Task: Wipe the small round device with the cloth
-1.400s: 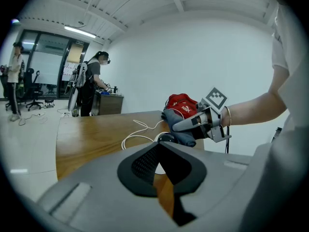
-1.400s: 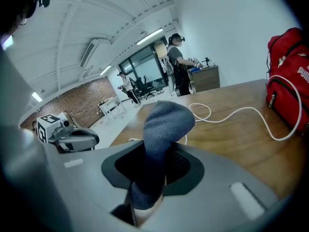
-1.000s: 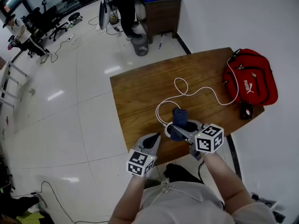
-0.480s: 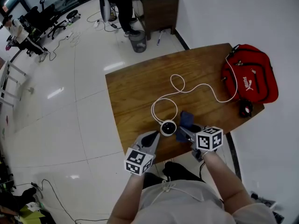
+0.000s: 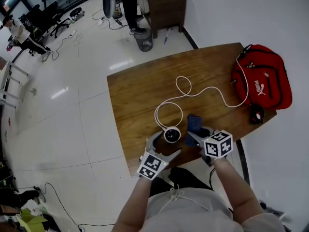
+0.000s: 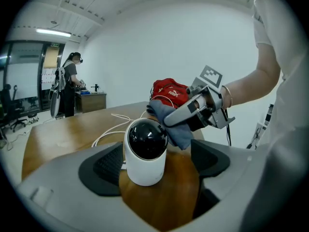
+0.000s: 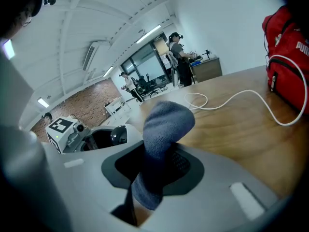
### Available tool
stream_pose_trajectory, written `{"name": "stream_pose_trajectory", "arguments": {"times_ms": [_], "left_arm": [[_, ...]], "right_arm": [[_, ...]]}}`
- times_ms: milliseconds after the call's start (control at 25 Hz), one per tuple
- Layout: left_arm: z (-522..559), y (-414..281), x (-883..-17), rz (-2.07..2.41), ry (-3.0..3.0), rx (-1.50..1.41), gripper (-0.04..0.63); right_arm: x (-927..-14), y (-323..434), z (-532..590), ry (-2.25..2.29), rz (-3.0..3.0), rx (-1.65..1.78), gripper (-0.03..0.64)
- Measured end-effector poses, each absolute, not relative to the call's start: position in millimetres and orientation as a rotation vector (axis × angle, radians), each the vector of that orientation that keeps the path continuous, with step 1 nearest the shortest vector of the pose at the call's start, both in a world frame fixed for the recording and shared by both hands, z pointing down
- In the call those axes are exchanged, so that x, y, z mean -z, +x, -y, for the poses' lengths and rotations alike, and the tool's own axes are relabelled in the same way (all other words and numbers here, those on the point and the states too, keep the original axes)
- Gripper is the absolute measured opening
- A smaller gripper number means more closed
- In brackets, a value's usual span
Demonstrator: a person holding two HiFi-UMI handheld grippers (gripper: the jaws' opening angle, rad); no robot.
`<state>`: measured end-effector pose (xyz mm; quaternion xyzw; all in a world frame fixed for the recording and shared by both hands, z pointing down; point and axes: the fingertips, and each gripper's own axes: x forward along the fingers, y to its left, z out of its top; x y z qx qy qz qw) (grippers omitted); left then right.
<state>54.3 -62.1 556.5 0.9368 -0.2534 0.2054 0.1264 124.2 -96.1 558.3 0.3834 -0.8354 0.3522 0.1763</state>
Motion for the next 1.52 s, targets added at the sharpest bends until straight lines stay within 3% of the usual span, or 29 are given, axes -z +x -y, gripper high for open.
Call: {"name": "stream_pose_trajectory", "arguments": {"times_ms": [560,640,840,1520], "left_arm": [[95,76,-605,0.927,2.681,-0.686,0.445],[97,76,-606,0.929,2.680,-0.690,0.378],[98,76,-601,0.871,2.644,-0.699,0.373],[136,65,-453,0.915,2.695,-0.389,0.373]], "right_arm": [[-571,134,114,1.043,2.386,-1.011,0.109],[-569,133,116,1.034,2.390,-1.007,0.109],[-568,132,121,1.023,2.393,-1.001,0.109],[-533,69,120,0.716,2.486,-0.616,0.109]]}}
